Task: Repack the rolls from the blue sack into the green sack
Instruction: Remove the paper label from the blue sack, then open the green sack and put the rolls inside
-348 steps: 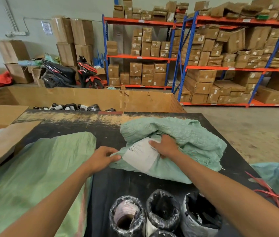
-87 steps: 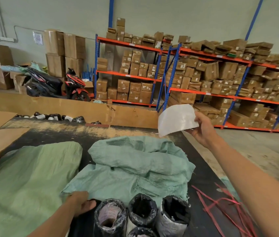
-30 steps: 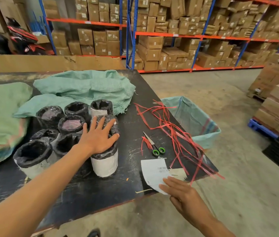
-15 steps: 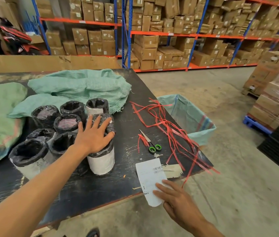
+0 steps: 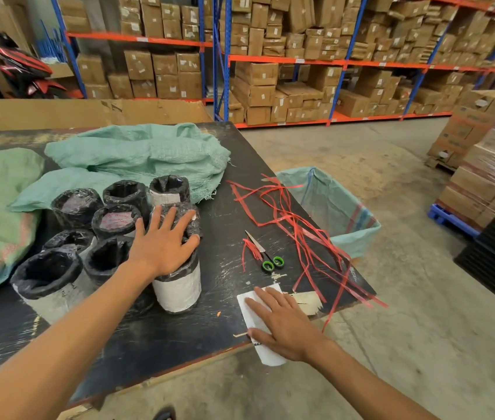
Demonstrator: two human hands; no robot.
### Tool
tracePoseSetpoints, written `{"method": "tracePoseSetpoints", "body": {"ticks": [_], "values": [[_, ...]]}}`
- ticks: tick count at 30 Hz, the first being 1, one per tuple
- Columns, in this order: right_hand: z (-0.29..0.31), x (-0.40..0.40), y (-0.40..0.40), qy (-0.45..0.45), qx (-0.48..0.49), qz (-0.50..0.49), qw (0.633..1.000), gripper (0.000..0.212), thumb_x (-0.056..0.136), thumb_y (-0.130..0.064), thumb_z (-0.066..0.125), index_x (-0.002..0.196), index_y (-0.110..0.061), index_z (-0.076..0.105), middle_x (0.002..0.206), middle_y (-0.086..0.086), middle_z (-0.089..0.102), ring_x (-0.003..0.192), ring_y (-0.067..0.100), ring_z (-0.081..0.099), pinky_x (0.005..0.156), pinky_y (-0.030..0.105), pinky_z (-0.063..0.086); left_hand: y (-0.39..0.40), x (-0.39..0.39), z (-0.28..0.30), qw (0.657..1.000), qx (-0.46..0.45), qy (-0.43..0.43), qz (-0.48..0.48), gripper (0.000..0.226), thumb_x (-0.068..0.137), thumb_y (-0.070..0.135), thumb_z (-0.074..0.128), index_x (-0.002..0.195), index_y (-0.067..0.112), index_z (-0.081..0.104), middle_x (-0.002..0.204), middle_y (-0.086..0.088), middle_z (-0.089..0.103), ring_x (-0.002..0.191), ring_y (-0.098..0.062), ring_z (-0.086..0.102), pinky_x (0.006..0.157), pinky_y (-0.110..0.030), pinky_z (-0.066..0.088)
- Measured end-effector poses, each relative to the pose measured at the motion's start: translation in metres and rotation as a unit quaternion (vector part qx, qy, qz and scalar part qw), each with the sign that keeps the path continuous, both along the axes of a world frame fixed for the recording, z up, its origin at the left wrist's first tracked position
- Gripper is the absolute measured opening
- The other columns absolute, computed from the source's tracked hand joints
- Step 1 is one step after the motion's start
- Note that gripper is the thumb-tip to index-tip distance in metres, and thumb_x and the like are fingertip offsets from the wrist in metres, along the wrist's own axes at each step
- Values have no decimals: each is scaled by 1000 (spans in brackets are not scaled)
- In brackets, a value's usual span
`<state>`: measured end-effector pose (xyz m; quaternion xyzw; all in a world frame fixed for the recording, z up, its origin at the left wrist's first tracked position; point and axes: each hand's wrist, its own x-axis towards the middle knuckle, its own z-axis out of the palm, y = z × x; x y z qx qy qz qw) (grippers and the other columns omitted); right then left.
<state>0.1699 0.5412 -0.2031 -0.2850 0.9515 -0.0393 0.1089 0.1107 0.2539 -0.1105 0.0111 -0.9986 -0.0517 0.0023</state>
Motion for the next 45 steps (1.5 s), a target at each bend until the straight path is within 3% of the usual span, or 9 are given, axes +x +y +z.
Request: {"method": "tracePoseSetpoints", "body": {"ticks": [3,10,17,23,27,34,39,43,45], "values": [[-5,-4,-5,-18,9,-7,1000,85,80,-78,4,156,-39,2,166,-3,-6,153,21,-7,121,43,-2,-1,1,0,1000,1,2,-1,63,96,63,17,153,44,-1,165,1,0,150,-27,-13,119,-58,0],[-13,-3,-1,-5,15,11,1000,80,84,-80,0,154,-43,-11,163,-9,-20,151,22,-20,119,41,-12,-2,2,-1,1000,17,10,-5,62,96,63,18,153,46,0,165,1,0,150,-26,-14,119,-57,-1],[17,-20,-9,-37,-24,6,999,86,79,-78,-1,156,-38,2,166,-6,7,153,22,6,121,46,7,-1,3,-1,999,31,18,-3,62,96,64,19,153,45,3,165,1,1,151,-25,-12,119,-56,0],[73,-45,-53,-87,-315,6,945,61,99,-60,32,154,-34,25,157,-11,32,144,7,29,118,42,28,-8,7,9,974,165,151,-32,63,96,58,20,143,24,45,145,-2,48,137,-21,39,113,-42,31],[99,-66,-93,-40,-337,71,938,51,101,-52,40,149,-33,35,151,-11,34,142,7,28,118,41,27,-24,15,29,958,218,184,-38,48,98,46,31,128,21,59,126,2,61,117,-16,56,97,-34,45],[148,-103,-189,13,-348,152,925,38,102,-46,43,132,-27,55,124,-8,55,117,11,51,101,42,43,-115,28,61,926,228,291,79,32,99,39,44,105,24,71,103,6,72,97,-14,64,85,-37,50],[174,-117,-282,1,-332,196,923,29,99,-36,55,123,-21,58,95,-14,60,83,5,55,83,33,48,-207,35,61,904,268,282,179,30,93,43,50,98,25,72,98,4,73,92,-16,66,83,-34,50],[179,-119,-366,-45,-312,222,923,27,96,-36,60,119,-23,59,86,-14,62,78,7,61,84,39,51,-296,54,27,902,251,222,274,18,90,28,60,103,21,71,106,-5,70,101,-26,64,87,-36,47],[178,-117,-410,-79,-260,249,930,33,95,-35,62,125,-21,58,93,-4,66,84,14,61,83,38,52,-337,70,7,888,213,181,364,29,84,38,59,109,27,68,124,-12,61,115,-33,55,94,-43,45]]}}
